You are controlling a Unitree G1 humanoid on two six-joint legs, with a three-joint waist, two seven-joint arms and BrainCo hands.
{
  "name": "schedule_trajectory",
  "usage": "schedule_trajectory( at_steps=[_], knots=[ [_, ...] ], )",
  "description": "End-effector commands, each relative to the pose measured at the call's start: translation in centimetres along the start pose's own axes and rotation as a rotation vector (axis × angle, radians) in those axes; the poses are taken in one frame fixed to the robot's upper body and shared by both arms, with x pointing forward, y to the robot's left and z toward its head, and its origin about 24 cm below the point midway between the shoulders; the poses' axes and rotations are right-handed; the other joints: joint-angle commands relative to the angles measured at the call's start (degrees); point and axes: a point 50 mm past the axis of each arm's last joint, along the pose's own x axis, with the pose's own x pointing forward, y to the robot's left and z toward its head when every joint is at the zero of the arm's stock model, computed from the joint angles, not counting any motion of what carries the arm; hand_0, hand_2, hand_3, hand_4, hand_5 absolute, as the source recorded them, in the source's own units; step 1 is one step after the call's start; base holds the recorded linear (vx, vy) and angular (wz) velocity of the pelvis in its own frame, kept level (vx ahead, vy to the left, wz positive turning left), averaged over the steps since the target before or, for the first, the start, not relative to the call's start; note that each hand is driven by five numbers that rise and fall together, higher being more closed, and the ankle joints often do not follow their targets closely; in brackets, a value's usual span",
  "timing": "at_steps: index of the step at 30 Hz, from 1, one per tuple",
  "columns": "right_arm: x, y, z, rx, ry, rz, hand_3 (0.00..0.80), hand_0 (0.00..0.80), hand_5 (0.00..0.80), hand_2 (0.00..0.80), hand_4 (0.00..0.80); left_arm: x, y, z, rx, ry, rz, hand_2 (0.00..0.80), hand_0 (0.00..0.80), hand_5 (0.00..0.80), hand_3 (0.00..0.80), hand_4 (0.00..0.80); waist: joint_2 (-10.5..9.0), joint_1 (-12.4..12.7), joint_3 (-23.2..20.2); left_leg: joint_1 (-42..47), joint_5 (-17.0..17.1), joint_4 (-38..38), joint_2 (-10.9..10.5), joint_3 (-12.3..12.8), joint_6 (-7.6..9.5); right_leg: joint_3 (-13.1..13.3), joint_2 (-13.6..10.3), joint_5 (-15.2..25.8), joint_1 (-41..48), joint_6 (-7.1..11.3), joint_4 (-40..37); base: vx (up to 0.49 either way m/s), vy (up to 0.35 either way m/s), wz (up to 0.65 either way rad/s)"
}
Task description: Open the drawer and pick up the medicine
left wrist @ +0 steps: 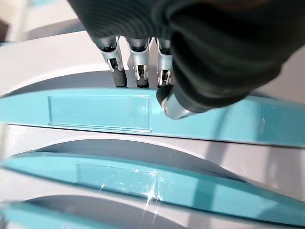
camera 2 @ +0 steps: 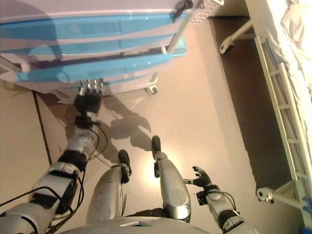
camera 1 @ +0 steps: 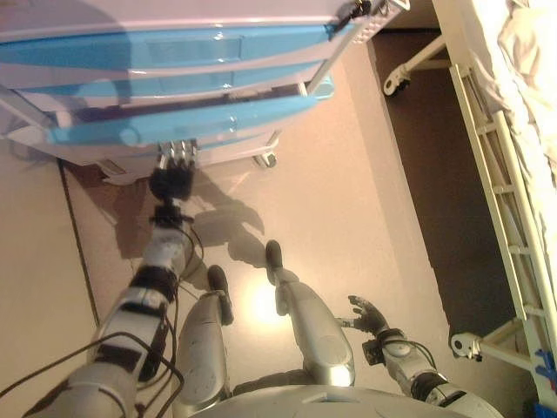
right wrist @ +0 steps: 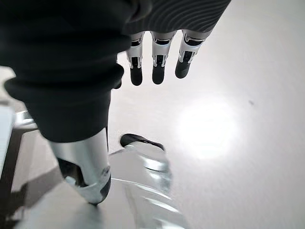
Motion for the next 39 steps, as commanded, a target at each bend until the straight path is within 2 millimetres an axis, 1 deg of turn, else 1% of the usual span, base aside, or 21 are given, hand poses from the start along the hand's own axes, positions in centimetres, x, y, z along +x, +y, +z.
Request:
schedule_trajectory(
  at_steps=[1, 3, 4, 6, 8, 9, 11, 12, 14, 15, 19, 21, 23, 26, 27, 28, 29, 30, 31, 36, 39],
  knots=[
    [0.1, -0.5, 1.3, -0.103, -0.051, 0.004, 0.000, 0.000, 0.000, 0.000, 0.000, 2.8, -16.0, -6.0, -0.285, 0.233, -1.091, 0.800, 0.800, 0.800, 0.800, 0.800, 4.21, 6.0, -4.5, -2.1, 0.5, -1.0, -0.6, -6.4, -4.05, -1.6, 4.5, -10.4, 4.3, -4.58, 4.4, -0.042, -0.151, 0.31],
    [0.3, -1.3, 1.6, -0.111, -0.045, -0.020, 0.000, 0.000, 0.000, 0.000, 0.000, 0.3, -13.2, -6.8, -0.322, 0.263, -0.997, 0.800, 0.800, 0.800, 0.800, 0.800, 4.80, 7.9, -4.8, -0.9, 1.9, -2.6, -0.3, -8.0, -5.11, -3.3, 4.5, -10.8, 6.3, -4.89, 3.6, -0.027, -0.136, 0.38],
    [0.4, -1.6, 1.7, -0.117, -0.045, -0.026, 0.000, 0.000, 0.000, 0.000, 0.000, -0.2, -12.5, -6.9, -0.328, 0.265, -0.959, 0.800, 0.800, 0.800, 0.800, 0.800, 4.98, 8.4, -5.0, -0.6, 2.3, -3.1, -0.2, -8.5, -5.38, -3.7, 4.5, -10.9, 6.7, -4.96, 3.4, -0.040, -0.118, 0.47],
    [0.5, -3.2, 2.2, -0.145, -0.039, -0.054, 0.000, 0.000, 0.000, 0.000, 0.000, -3.0, -8.3, -6.4, -0.383, 0.254, -0.786, 0.800, 0.800, 0.800, 0.800, 0.800, 6.14, 10.6, -5.5, 0.9, 4.1, -5.5, 0.3, -10.0, -6.59, -5.1, 4.4, -11.1, 8.8, -5.23, 2.0, -0.042, -0.095, 0.49],
    [0.6, -4.0, 2.5, -0.158, -0.037, -0.067, 0.000, 0.000, 0.000, 0.000, 0.000, -4.4, -6.0, -5.7, -0.342, 0.248, -0.683, 0.800, 0.800, 0.800, 0.800, 0.800, 6.73, 11.5, -5.7, 1.8, 5.0, -6.9, 0.5, -10.5, -7.17, -6.0, 4.3, -11.1, 9.9, -5.32, 1.1, -0.044, -0.060, 0.52],
    [0.6, -5.6, 2.9, -0.164, -0.039, -0.094, 0.000, 0.000, 0.000, 0.000, 0.000, -7.5, -2.3, -4.3, -0.337, 0.228, -0.494, 0.800, 0.800, 0.800, 0.800, 0.800, 7.84, 13.0, -6.1, 2.8, 6.3, -8.7, 0.8, -11.3, -7.84, -7.3, 4.1, -11.1, 11.1, -5.25, 0.1, -0.068, -0.067, 0.47],
    [0.5, -6.8, 3.2, -0.167, -0.041, -0.116, 0.000, 0.000, 0.000, 0.000, 0.000, -11.1, 1.1, -2.8, -0.308, 0.207, -0.269, 0.800, 0.800, 0.800, 0.800, 0.800, 8.92, 14.0, -6.5, 3.6, 7.4, -10.3, 0.9, -11.8, -8.21, -8.8, 4.0, -11.0, 12.0, -5.10, -0.8, -0.075, -0.058, 0.60],
    [0.4, -7.2, 3.2, -0.163, -0.042, -0.125, 0.000, 0.000, 0.000, 0.000, 0.000, -12.4, 2.2, -2.4, -0.281, 0.203, -0.175, 0.800, 0.800, 0.800, 0.800, 0.800, 9.30, 14.2, -6.6, 3.8, 7.8, -10.7, 0.8, -12.1, -8.38, -9.3, 3.9, -11.0, 12.2, -5.04, -1.1, -0.044, -0.025, 0.61],
    [0.4, -7.3, 3.3, -0.162, -0.042, -0.127, 0.000, 0.000, 0.000, 0.000, 0.000, -12.9, 2.5, -2.3, -0.274, 0.209, -0.156, 0.800, 0.800, 0.800, 0.800, 0.800, 9.42, 14.3, -6.6, 3.9, 7.9, -10.9, 0.8, -12.1, -8.43, -9.4, 3.9, -10.9, 12.3, -5.03, -1.2, -0.010, -0.004, 0.16],
    [0.2, -7.9, 2.9, -0.131, -0.036, -0.150, 0.000, 0.000, 0.000, 0.000, 0.000, -19.5, 6.1, -0.7, -0.190, 0.237, 0.269, 0.800, 0.800, 0.800, 0.800, 0.800, 10.69, 15.5, -7.5, 4.7, 8.8, -12.3, 0.6, -12.7, -8.70, -11.4, 3.6, -10.8, 13.6, -4.69, -2.6, -0.025, -0.041, -0.10],
    [-0.1, -7.6, 1.4, -0.085, -0.010, -0.162, 0.000, 0.000, 0.000, 0.000, 0.000, -26.4, 8.1, 0.7, -0.049, 0.348, 0.732, 0.800, 0.800, 0.800, 0.800, 0.800, 11.90, 16.0, -9.3, 5.6, 9.6, -14.2, -0.1, -13.5, -8.82, -12.7, 3.6, -10.7, 14.8, -4.50, -4.4, -0.002, -0.007, 0.43],
    [-0.2, -7.1, 0.6, -0.079, 0.011, -0.158, 0.000, 0.000, 0.000, 0.000, 0.000, -28.5, 8.4, 1.2, 0.023, 0.409, 0.840, 0.800, 0.800, 0.800, 0.800, 0.800, 12.46, 15.7, -10.1, 6.4, 9.8, -15.2, -0.4, -13.6, -8.77, -13.0, 3.5, -10.6, 15.2, -4.30, -5.1, 0.027, 0.057, 0.50],
    [-0.4, -6.8, -0.2, -0.074, 0.032, -0.155, 0.000, 0.000, 0.000, 0.000, 0.000, -29.4, 8.6, 1.5, 0.072, 0.431, 0.898, 0.800, 0.800, 0.800, 0.800, 0.800, 12.76, 15.3, -10.9, 7.0, 9.9, -15.8, -0.6, -13.5, -8.69, -13.0, 3.4, -10.5, 15.5, -4.13, -5.5, 0.037, 0.081, 0.24],
    [-0.7, -6.2, -1.5, -0.069, 0.075, -0.145, 0.000, 0.000, 0.000, 0.000, 0.000, -30.7, 9.1, 2.3, 0.250, 0.469, 1.066, 0.800, 0.800, 0.800, 0.800, 0.800, 12.89, 14.6, -12.3, 7.9, 9.7, -16.4, -1.0, -13.4, -8.44, -13.0, 3.2, -10.4, 16.1, -3.93, -6.0, 0.079, 0.063, 0.05],
    [-0.8, -5.9, -2.1, -0.066, 0.097, -0.142, 0.000, 0.000, 0.000, 0.000, 0.000, -31.0, 9.4, 3.0, 0.365, 0.469, 1.176, 0.424, 0.424, 0.424, 0.424, 0.424, 12.80, 14.3, -12.9, 8.3, 9.7, -16.6, -1.1, -13.4, -8.36, -13.1, 3.1, -10.3, 16.4, -3.86, -6.2, 0.097, 0.043, 0.04],
    [-0.9, -5.7, -2.5, -0.068, 0.110, -0.140, 0.000, 0.000, 0.000, 0.000, 0.000, -31.1, 9.6, 3.4, 0.441, 0.485, 1.231, 0.235, 0.235, 0.235, 0.235, 0.235, 12.72, 14.1, -13.3, 8.6, 9.7, -16.7, -1.2, -13.4, -8.32, -13.0, 3.1, -10.3, 16.6, -3.81, -6.3, 0.113, 0.050, 0.01],
    [-1.1, -5.3, -3.1, -0.070, 0.135, -0.142, 0.000, 0.000, 0.000, 0.000, 0.000, -30.9, 9.7, 4.0, 0.547, 0.510, 1.280, 0.191, 0.191, 0.191, 0.191, 0.191, 12.56, 13.7, -13.9, 9.1, 9.6, -16.9, -1.3, -13.3, -8.26, -12.9, 3.0, -10.3, 16.8, -3.73, -6.5, 0.095, 0.044, -0.03],
    [-1.3, -5.3, -3.5, -0.074, 0.154, -0.145, 0.000, 0.000, 0.000, 0.000, 0.000, -30.7, 9.8, 4.3, 0.607, 0.525, 1.309, 0.000, 0.000, 0.000, 0.000, 0.000, 12.51, 13.5, -14.3, 9.3, 9.5, -17.1, -1.3, -13.2, -8.24, -12.8, 3.0, -10.2, 16.9, -3.70, -6.6, 0.108, 0.057, -0.02],
    [-1.6, -5.2, -4.2, -0.074, 0.187, -0.158, 0.000, 0.000, 0.000, 0.000, 0.000, -30.3, 9.9, 4.6, 0.723, 0.553, 1.345, 0.000, 0.000, 0.000, 0.000, 0.000, 12.45, 13.2, -14.8, 9.7, 9.4, -17.2, -1.3, -13.1, -8.19, -12.8, 2.9, -10.1, 17.2, -3.60, -6.8, 0.091, 0.050, 0.00],
    [-3.0, -6.0, -7.0, -0.067, 0.325, -0.276, 0.000, 0.000, 0.000, 0.000, 0.000, -28.8, 10.2, 4.6, 0.895, 0.632, 1.346, 0.000, 0.000, 0.000, 0.000, 0.000, 12.32, 12.1, -16.4, 11.2, 9.1, -18.1, -1.4, -12.5, -7.50, -12.2, 2.9, -9.9, 18.0, -3.34, -7.1, 0.084, 0.036, -0.06],
    [-4.5, -8.1, -8.5, -0.021, 0.408, -0.496, 0.000, 0.000, 0.000, 0.000, 0.000, -28.3, 10.3, 5.0, 1.029, 0.715, 1.337, 0.000, 0.000, 0.000, 0.000, 0.000, 11.96, 11.4, -17.0, 12.3, 8.6, -18.5, -1.4, -12.0, -6.95, -11.6, 2.9, -9.5, 18.6, -3.03, -7.5, 0.090, 0.017, -0.20]
  ],
)
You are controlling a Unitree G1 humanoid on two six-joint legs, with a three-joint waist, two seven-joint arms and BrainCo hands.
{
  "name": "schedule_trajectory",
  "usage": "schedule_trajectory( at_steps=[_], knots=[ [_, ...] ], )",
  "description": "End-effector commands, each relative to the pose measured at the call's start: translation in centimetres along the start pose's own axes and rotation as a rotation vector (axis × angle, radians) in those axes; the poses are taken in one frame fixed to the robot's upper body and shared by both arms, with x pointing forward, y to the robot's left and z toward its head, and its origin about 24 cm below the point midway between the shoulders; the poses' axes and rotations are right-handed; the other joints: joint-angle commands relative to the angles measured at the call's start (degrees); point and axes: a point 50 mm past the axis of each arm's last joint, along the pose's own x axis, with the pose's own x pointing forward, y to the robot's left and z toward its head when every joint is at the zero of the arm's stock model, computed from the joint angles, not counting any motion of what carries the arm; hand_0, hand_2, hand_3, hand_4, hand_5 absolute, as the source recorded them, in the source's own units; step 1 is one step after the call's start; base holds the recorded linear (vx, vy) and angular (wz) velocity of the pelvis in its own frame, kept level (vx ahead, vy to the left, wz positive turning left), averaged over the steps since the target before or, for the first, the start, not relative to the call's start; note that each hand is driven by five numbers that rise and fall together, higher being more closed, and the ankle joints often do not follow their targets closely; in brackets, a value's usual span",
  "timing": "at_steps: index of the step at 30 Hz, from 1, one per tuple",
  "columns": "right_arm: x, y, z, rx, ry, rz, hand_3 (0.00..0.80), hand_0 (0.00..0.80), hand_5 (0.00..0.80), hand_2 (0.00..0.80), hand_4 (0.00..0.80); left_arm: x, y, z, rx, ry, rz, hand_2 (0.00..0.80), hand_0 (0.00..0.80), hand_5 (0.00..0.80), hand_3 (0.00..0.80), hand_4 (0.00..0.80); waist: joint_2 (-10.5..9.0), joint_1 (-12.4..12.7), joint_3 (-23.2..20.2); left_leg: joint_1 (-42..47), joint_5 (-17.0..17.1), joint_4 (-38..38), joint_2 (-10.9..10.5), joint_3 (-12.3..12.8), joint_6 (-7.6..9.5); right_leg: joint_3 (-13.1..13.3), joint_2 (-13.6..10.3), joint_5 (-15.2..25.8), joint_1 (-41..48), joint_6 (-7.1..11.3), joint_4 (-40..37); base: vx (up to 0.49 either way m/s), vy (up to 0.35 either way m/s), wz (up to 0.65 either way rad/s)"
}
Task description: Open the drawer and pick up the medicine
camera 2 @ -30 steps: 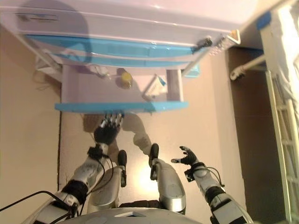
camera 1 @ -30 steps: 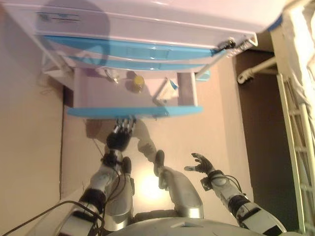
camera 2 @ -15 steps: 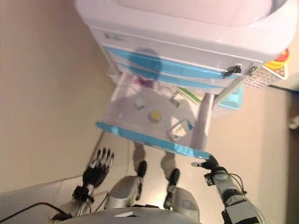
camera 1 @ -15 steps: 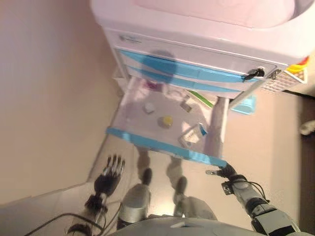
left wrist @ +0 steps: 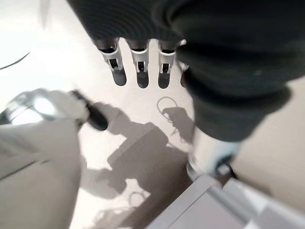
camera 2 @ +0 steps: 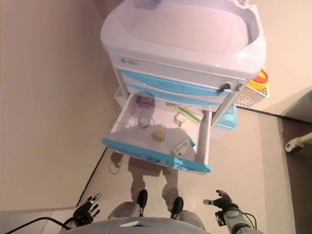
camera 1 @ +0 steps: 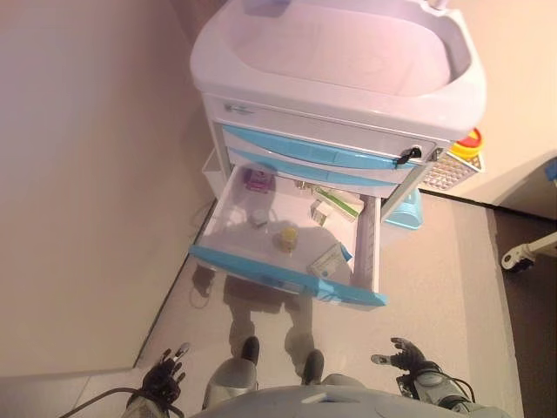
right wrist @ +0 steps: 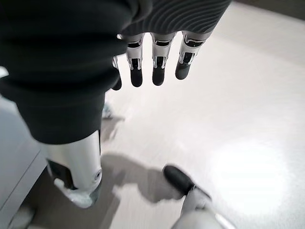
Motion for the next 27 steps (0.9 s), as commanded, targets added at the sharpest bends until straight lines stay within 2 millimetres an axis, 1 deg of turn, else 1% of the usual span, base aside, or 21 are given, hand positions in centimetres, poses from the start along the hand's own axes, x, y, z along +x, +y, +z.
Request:
schedule_trajectory(
  at_steps=[1, 2, 3, 5, 6, 7, 9, 10, 11, 12, 13, 14, 15, 16, 17, 19, 20, 22, 24, 25, 27],
  knots=[
    [0.1, -5.0, -0.3, 0.069, 0.058, -0.334, 0.000, 0.000, 0.000, 0.000, 0.000, 0.1, 0.1, 0.6, 0.225, -0.020, 0.050, 0.000, 0.000, 0.000, 0.000, 0.000, 0.31, -0.3, 0.0, -1.2, -3.8, 1.1, -2.8, 0.5, 0.30, 0.2, 1.6, -3.6, 1.5, 1.73, 2.6, 0.073, 0.008, -0.14],
    [0.0, -5.8, -0.4, 0.095, 0.064, -0.389, 0.000, 0.000, 0.000, 0.000, 0.000, 0.1, 0.2, 0.7, 0.256, -0.019, 0.058, 0.000, 0.000, 0.000, 0.000, 0.000, 0.21, -0.4, -0.1, -0.8, -3.9, 1.0, -2.8, 0.7, 0.42, 0.4, 1.7, -3.4, 1.6, 1.83, 2.5, 0.077, 0.009, -0.11],
    [-0.2, -7.2, -0.4, 0.146, 0.057, -0.484, 0.000, 0.000, 0.000, 0.000, 0.000, 0.1, 0.3, 0.8, 0.319, -0.020, 0.068, 0.000, 0.000, 0.000, 0.000, 0.000, 0.02, -0.8, -0.2, -0.4, -4.1, 0.7, -2.8, 1.0, 0.61, 0.9, 1.7, -3.2, 1.7, 2.00, 2.4, 0.079, 0.017, -0.14],
    [-0.9, -11.2, 0.7, 0.245, -0.029, -0.697, 0.000, 0.000, 0.000, 0.000, 0.000, 0.0, 0.7, 1.0, 0.419, -0.013, 0.074, 0.000, 0.000, 0.000, 0.000, 0.000, -0.14, -1.6, -0.6, 0.7, -4.5, -0.1, -2.7, 1.6, 1.08, 2.0, 1.9, -2.9, 1.9, 2.26, 2.1, 0.084, 0.034, -0.21],
    [-1.2, -12.4, 1.4, 0.273, -0.077, -0.760, 0.000, 0.000, 0.000, 0.000, 0.000, 0.0, 0.7, 1.0, 0.438, -0.007, 0.074, 0.000, 0.000, 0.000, 0.000, 0.000, -0.13, -1.8, -0.7, 1.1, -4.7, -0.5, -2.7, 1.8, 1.26, 2.4, 1.9, -2.8, 2.0, 2.39, 2.0, 0.071, 0.057, -0.26],
    [-1.9, -14.2, 3.2, 0.295, -0.187, -0.864, 0.000, 0.000, 0.000, 0.000, 0.000, 0.0, 0.8, 0.7, 0.475, 0.007, 0.070, 0.000, 0.000, 0.000, 0.000, 0.000, -0.11, -2.4, -0.9, 1.6, -4.8, -1.0, -2.8, 2.2, 1.48, 2.9, 1.9, -2.6, 2.1, 2.60, 1.8, 0.054, 0.068, -0.24],
    [-3.0, -15.9, 6.4, 0.286, -0.339, -0.961, 0.000, 0.000, 0.000, 0.000, 0.000, -0.2, 0.9, 0.1, 0.501, 0.027, 0.063, 0.000, 0.000, 0.000, 0.000, 0.000, 0.08, -3.1, -1.1, 2.2, -4.8, -1.9, -2.8, 2.7, 1.77, 3.7, 1.9, -2.4, 1.9, 2.81, 1.7, 0.034, 0.083, -0.18],
    [-4.1, -16.7, 9.0, 0.274, -0.478, -1.013, 0.000, 0.000, 0.000, 0.000, 0.000, -0.3, 0.9, -0.4, 0.514, 0.039, 0.057, 0.000, 0.000, 0.000, 0.000, 0.000, 0.22, -3.8, -1.3, 2.5, -4.9, -2.5, -2.9, 3.1, 1.91, 4.0, 1.8, -2.3, 1.8, 2.98, 1.7, 0.021, 0.081, -0.18],
    [-4.8, -17.0, 10.4, 0.265, -0.537, -1.024, 0.000, 0.000, 0.000, 0.000, 0.000, -0.4, 0.9, -0.6, 0.522, 0.045, 0.056, 0.000, 0.000, 0.000, 0.000, 0.000, 0.29, -4.0, -1.4, 2.7, -4.9, -2.8, -2.9, 3.2, 1.97, 4.2, 1.8, -2.3, 1.7, 3.08, 1.7, 0.031, 0.096, -0.22],
    [-6.2, -17.3, 12.9, 0.234, -0.683, -1.037, 0.000, 0.000, 0.000, 0.000, 0.000, -0.5, 0.8, -1.0, 0.539, 0.055, 0.050, 0.000, 0.000, 0.000, 0.000, 0.000, 0.39, -4.6, -1.6, 2.8, -4.9, -3.0, -3.0, 3.5, 2.06, 4.5, 1.6, -2.2, 1.5, 3.28, 1.7, 0.031, 0.077, -0.19],
    [-7.0, -17.4, 14.1, 0.213, -0.755, -1.030, 0.000, 0.000, 0.000, 0.000, 0.000, -0.5, 0.7, -1.2, 0.545, 0.061, 0.048, 0.000, 0.000, 0.000, 0.000, 0.000, 0.45, -4.8, -1.7, 2.9, -5.0, -3.1, -3.0, 3.7, 2.10, 4.7, 1.5, -2.2, 1.5, 3.37, 1.8, 0.041, 0.097, -0.11],
    [-8.5, -17.0, 16.6, 0.157, -0.898, -0.993, 0.000, 0.000, 0.000, 0.000, 0.000, -0.5, 0.5, -1.5, 0.552, 0.070, 0.046, 0.000, 0.000, 0.000, 0.000, 0.000, 0.55, -5.0, -1.9, 2.9, -5.0, -3.3, -3.1, 3.8, 2.19, 4.9, 1.4, -2.3, 1.2, 3.56, 1.8, 0.037, 0.083, -0.03],
    [-9.6, -16.4, 18.4, 0.106, -1.005, -0.941, 0.000, 0.000, 0.000, 0.000, 0.000, -0.5, 0.4, -1.6, 0.553, 0.075, 0.044, 0.000, 0.000, 0.000, 0.000, 0.000, 0.61, -5.2, -2.2, 2.8, -5.0, -3.4, -3.1, 4.0, 2.19, 4.9, 1.2, -2.3, 1.0, 3.68, 1.9, 0.046, 0.088, 0.00],
    [-10.7, -15.3, 20.2, 0.018, -1.116, -0.856, 0.000, 0.000, 0.000, 0.000, 0.000, -0.5, 0.3, -1.7, 0.551, 0.081, 0.042, 0.000, 0.000, 0.000, 0.000, 0.000, 0.58, -5.2, -2.4, 2.8, -5.0, -3.5, -3.1, 4.2, 2.21, 4.9, 1.0, -2.4, 0.9, 3.81, 2.0, 0.044, 0.065, -0.07],
    [-11.7, -14.0, 21.7, -0.078, -1.194, -0.771, 0.000, 0.000, 0.000, 0.000, 0.000, -0.5, 0.1, -1.8, 0.550, 0.083, 0.040, 0.000, 0.000, 0.000, 0.000, 0.000, 0.47, -5.2, -2.7, 2.7, -5.0, -3.5, -3.2, 4.3, 2.24, 5.0, 0.8, -2.5, 0.7, 3.88, 2.1, 0.044, 0.049, -0.10],
    [-13.4, -12.2, 23.8, -0.231, -1.316, -0.585, 0.000, 0.000, 0.000, 0.000, 0.000, -0.4, 0.0, -1.7, 0.558, 0.082, 0.038, 0.000, 0.000, 0.000, 0.000, 0.000, 0.18, -4.9, -3.3, 2.6, -5.1, -3.6, -3.2, 4.4, 2.35, 4.7, 0.5, -2.7, 0.5, 3.95, 2.2, 0.042, 0.027, -0.12],
    [-13.7, -11.6, 24.3, -0.280, -1.344, -0.533, 0.000, 0.000, 0.000, 0.000, 0.000, -0.4, 0.0, -1.6, 0.561, 0.081, 0.037, 0.000, 0.000, 0.000, 0.000, 0.000, 0.11, -4.8, -3.4, 2.5, -5.1, -3.7, -3.2, 4.4, 2.35, 4.6, 0.4, -2.8, 0.4, 3.98, 2.3, 0.049, 0.020, -0.05],
    [-14.6, -9.2, 25.5, -0.468, -1.430, -0.314, 0.000, 0.000, 0.000, 0.000, 0.000, -0.3, -0.3, -1.4, 0.569, 0.077, 0.032, 0.000, 0.000, 0.000, 0.000, 0.000, -0.27, -4.0, -3.9, 2.4, -5.1, -3.8, -3.3, 4.4, 2.33, 4.0, 0.1, -3.0, 0.4, 3.98, 2.7, 0.056, 0.013, 0.01],
    [-15.0, -7.7, 26.1, -0.558, -1.456, -0.186, 0.000, 0.000, 0.000, 0.000, 0.000, -0.2, -0.4, -1.4, 0.577, 0.077, 0.028, 0.000, 0.000, 0.000, 0.000, 0.000, -0.49, -3.3, -4.0, 2.3, -5.0, -3.8, -3.4, 3.8, 2.30, 3.4, -0.1, -3.1, 0.4, 4.01, 2.9, 0.050, 0.006, 0.05],
    [-15.0, -7.1, 26.2, -0.590, -1.462, -0.155, 0.000, 0.000, 0.000, 0.000, 0.000, -0.2, -0.4, -1.3, 0.582, 0.076, 0.027, 0.000, 0.000, 0.000, 0.000, 0.000, -0.56, -3.0, -3.9, 2.3, -4.9, -3.8, -3.5, 3.6, 2.29, 3.1, -0.2, -3.2, 0.5, 4.02, 3.0, 0.047, 0.001, 0.07],
    [-14.6, -5.3, 26.4, -0.710, -1.473, -0.091, 0.000, 0.000, 0.000, 0.000, 0.000, -0.2, -0.4, -1.2, 0.607, 0.080, 0.018, 0.000, 0.000, 0.000, 0.000, 0.000, -0.70, -1.9, -3.8, 2.1, -4.8, -3.7, -3.6, 2.9, 2.32, 2.2, -0.4, -3.3, 0.5, 4.05, 3.4, 0.049, -0.001, 0.17]
  ],
)
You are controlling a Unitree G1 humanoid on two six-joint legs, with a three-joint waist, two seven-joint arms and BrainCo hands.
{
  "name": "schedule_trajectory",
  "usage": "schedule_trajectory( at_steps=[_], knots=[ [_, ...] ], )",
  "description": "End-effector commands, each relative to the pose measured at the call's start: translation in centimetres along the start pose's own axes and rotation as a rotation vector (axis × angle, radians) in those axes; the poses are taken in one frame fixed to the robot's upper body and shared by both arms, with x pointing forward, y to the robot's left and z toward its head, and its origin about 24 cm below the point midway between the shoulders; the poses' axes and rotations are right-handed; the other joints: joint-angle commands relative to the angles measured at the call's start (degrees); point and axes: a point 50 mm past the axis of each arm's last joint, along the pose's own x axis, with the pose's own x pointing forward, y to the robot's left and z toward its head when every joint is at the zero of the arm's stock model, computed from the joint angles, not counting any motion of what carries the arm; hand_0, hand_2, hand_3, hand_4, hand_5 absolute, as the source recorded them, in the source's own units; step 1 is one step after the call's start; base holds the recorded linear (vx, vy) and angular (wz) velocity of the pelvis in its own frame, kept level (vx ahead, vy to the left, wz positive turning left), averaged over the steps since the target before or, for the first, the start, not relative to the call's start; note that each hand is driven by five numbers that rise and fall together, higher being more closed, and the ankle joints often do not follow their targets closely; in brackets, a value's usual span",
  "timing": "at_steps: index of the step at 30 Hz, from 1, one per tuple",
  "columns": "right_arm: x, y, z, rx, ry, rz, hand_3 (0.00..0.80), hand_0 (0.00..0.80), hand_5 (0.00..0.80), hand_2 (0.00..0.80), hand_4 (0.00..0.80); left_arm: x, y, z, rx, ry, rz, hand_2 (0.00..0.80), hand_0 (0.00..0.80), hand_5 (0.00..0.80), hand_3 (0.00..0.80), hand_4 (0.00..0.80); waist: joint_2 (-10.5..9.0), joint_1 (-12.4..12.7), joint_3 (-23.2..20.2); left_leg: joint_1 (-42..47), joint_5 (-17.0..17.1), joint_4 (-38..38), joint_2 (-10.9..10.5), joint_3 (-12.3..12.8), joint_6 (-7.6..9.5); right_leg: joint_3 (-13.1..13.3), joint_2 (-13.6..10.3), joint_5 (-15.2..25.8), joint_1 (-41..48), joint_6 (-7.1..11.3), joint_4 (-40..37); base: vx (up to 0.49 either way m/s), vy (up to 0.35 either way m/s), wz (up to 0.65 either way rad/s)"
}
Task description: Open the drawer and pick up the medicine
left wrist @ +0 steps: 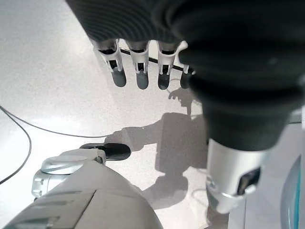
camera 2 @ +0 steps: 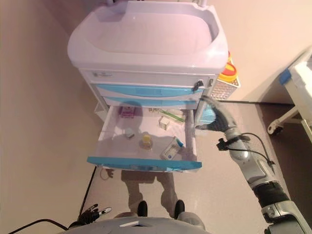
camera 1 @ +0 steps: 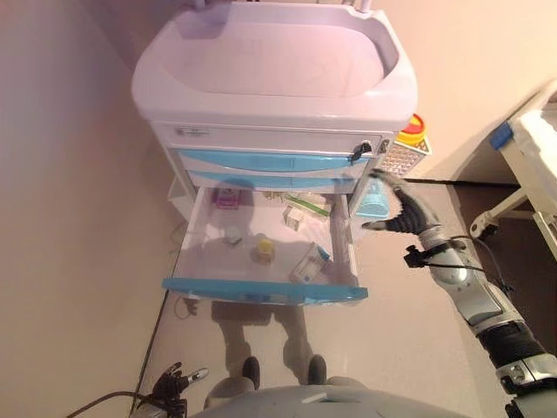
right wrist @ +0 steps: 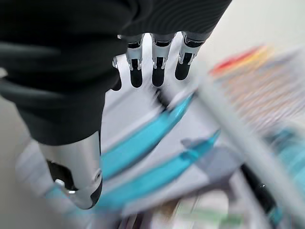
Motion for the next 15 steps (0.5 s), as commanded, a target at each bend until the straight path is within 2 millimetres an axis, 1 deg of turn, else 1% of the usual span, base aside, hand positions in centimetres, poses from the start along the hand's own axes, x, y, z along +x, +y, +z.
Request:
schedule_trajectory(
  at_steps=[1, 3, 5, 8, 11, 15],
  knots=[
    [1.8, 0.6, 2.3, -0.096, -0.167, 0.129, 0.000, 0.000, 0.000, 0.000, 0.000, 0.4, 0.2, 1.1, 0.112, -0.003, -0.001, 0.000, 0.000, 0.000, 0.000, 0.000, -0.81, 2.5, -1.4, -2.1, -5.5, 0.4, -4.0, -1.6, 1.27, -2.4, -1.3, -5.5, -1.3, 3.46, 6.7, 0.041, 0.000, 0.25],
    [2.2, 1.6, 2.5, -0.141, -0.179, 0.178, 0.000, 0.000, 0.000, 0.000, 0.000, 0.5, 0.4, 1.3, 0.129, -0.009, -0.007, 0.000, 0.000, 0.000, 0.000, 0.000, -0.84, 3.4, -1.0, -2.5, -5.5, 0.7, -4.1, -2.2, 1.33, -3.1, -1.4, -5.7, -1.3, 3.48, 7.0, 0.020, 0.000, 0.22],
    [2.6, 2.9, 2.3, -0.205, -0.174, 0.233, 0.000, 0.000, 0.000, 0.000, 0.000, 0.4, 0.6, 1.5, 0.130, -0.016, -0.005, 0.000, 0.000, 0.000, 0.000, 0.000, -0.79, 4.7, -0.3, -3.0, -5.3, 1.1, -4.3, -3.1, 1.44, -4.1, -1.7, -5.9, -1.4, 3.47, 7.4, 0.005, -0.004, 0.25],
    [3.2, 4.1, 1.9, -0.274, -0.148, 0.297, 0.000, 0.000, 0.000, 0.000, 0.000, 0.5, 1.2, 1.9, 0.141, -0.020, 0.000, 0.000, 0.000, 0.000, 0.000, 0.000, -0.90, 6.5, 0.6, -3.9, -5.0, 1.4, -4.5, -4.5, 1.53, -5.5, -1.8, -6.1, -1.7, 3.37, 7.8, -0.009, -0.022, 0.30],
    [3.8, 5.0, 1.4, -0.332, -0.115, 0.325, 0.000, 0.000, 0.000, 0.000, 0.000, 0.5, 1.5, 2.1, 0.154, -0.020, 0.004, 0.000, 0.000, 0.000, 0.000, 0.000, -1.07, 7.9, 1.4, -4.7, -4.6, 1.4, -4.6, -5.8, 1.49, -6.8, -1.8, -6.2, -1.9, 3.24, 7.9, -0.018, -0.048, 0.35],
    [4.6, 5.9, 0.8, -0.410, -0.065, 0.353, 0.000, 0.000, 0.000, 0.000, 0.000, 0.5, 1.8, 2.2, 0.160, -0.023, 0.009, 0.000, 0.000, 0.000, 0.000, 0.000, -1.09, 10.1, 2.6, -5.9, -3.5, 1.0, -4.6, -7.8, 0.92, -8.9, -1.6, -6.3, -1.8, 2.95, 7.2, -0.018, -0.047, 0.27]
  ],
)
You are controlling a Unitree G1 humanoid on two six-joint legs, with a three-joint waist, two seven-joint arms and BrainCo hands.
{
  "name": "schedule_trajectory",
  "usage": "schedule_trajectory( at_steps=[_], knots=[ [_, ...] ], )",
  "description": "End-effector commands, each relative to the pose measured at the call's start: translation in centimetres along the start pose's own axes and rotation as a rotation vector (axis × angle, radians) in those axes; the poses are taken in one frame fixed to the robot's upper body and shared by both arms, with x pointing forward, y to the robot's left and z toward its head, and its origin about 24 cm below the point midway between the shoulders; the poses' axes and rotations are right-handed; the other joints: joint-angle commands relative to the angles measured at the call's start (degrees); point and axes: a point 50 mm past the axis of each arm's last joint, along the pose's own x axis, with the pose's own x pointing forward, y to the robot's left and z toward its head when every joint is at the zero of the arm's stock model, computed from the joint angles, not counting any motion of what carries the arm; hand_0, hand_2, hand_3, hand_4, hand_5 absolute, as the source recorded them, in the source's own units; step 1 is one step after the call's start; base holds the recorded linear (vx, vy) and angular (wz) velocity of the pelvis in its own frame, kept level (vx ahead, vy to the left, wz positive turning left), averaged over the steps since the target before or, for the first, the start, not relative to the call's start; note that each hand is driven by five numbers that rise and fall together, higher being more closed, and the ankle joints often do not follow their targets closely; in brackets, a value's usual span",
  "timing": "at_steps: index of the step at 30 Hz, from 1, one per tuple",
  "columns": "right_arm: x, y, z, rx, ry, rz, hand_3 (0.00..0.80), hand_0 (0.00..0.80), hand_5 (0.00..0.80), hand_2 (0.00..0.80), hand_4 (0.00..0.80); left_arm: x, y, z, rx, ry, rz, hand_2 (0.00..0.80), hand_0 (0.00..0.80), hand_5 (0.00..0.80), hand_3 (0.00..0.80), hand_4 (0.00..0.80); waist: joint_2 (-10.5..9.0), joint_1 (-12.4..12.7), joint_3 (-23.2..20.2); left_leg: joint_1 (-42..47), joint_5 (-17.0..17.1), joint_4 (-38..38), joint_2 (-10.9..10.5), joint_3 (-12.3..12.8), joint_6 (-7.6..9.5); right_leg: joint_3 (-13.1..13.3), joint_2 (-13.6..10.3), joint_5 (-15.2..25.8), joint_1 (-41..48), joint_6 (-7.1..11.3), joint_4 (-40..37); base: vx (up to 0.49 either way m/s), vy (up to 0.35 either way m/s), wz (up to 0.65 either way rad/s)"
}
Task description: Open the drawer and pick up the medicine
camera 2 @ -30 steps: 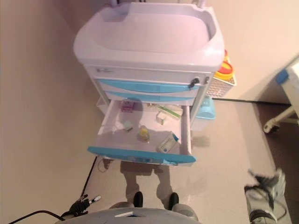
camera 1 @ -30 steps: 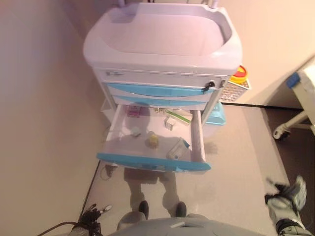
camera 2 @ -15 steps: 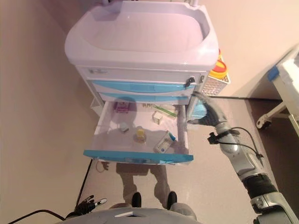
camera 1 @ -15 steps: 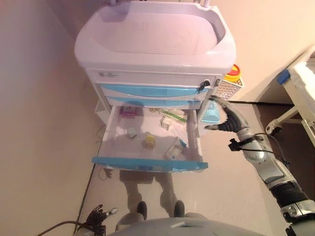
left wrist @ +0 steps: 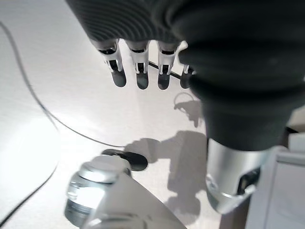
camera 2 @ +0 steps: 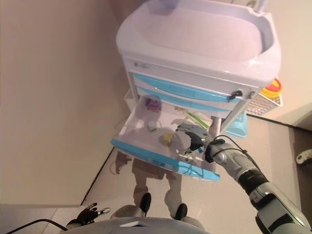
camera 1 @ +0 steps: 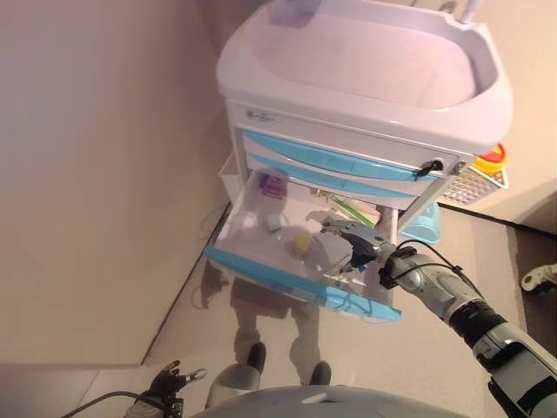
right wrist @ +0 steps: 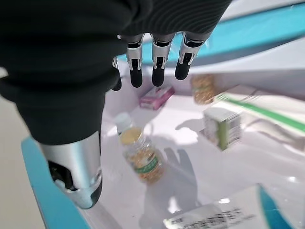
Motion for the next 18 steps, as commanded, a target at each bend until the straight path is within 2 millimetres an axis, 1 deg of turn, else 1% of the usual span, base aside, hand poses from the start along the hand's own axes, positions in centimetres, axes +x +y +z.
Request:
schedule_trajectory(
  at_steps=[1, 6, 9, 13, 18],
  knots=[
    [2.0, -2.6, 1.3, -0.108, -0.031, -0.083, 0.000, 0.000, 0.000, 0.000, 0.000, 0.4, 0.7, 1.4, 0.070, -0.022, 0.003, 0.000, 0.000, 0.000, 0.000, 0.000, -0.68, 3.0, 2.2, -1.6, -5.4, 0.8, -3.3, -0.9, 1.10, -1.6, -0.6, -5.7, -0.7, 2.01, 7.0, -0.010, -0.052, 0.33],
    [3.2, -2.5, 0.7, -0.119, 0.059, -0.094, 0.000, 0.000, 0.000, 0.000, 0.000, 0.5, 0.5, 1.9, 0.094, -0.047, -0.010, 0.000, 0.000, 0.000, 0.000, 0.000, -0.67, 5.1, 2.8, -3.4, -3.9, 0.4, -3.3, -3.2, 0.35, -4.0, -0.3, -6.0, -0.6, 1.47, 6.2, -0.008, -0.047, 0.28],
    [3.8, -2.3, -0.4, -0.107, 0.155, -0.114, 0.000, 0.000, 0.000, 0.000, 0.000, 0.5, 0.1, 2.3, 0.105, -0.071, -0.029, 0.000, 0.000, 0.000, 0.000, 0.000, -0.22, 6.9, 3.3, -4.5, -3.1, 0.6, -3.4, -4.9, -0.11, -5.7, -0.2, -6.3, -0.5, 1.03, 6.1, 0.003, -0.029, 0.29],
    [4.1, -2.0, -1.2, -0.100, 0.227, -0.127, 0.000, 0.000, 0.000, 0.000, 0.000, 0.5, -0.4, 2.5, 0.117, -0.084, -0.045, 0.000, 0.000, 0.000, 0.000, 0.000, 0.30, 8.2, 4.0, -5.0, -2.8, 0.8, -3.5, -6.0, -0.48, -6.7, -0.1, -6.8, -0.2, 0.63, 6.3, 0.017, -0.011, 0.23],
    [4.1, -1.6, -1.9, -0.089, 0.287, -0.156, 0.000, 0.000, 0.000, 0.000, 0.000, 0.5, -0.6, 2.5, 0.120, -0.096, -0.052, 0.000, 0.000, 0.000, 0.000, 0.000, 0.87, 9.2, 4.5, -5.6, -2.3, 0.9, -3.7, -7.3, -0.62, -7.6, -0.1, -7.0, -0.4, 0.40, 6.4, 0.018, 0.005, 0.15]
  ],
)
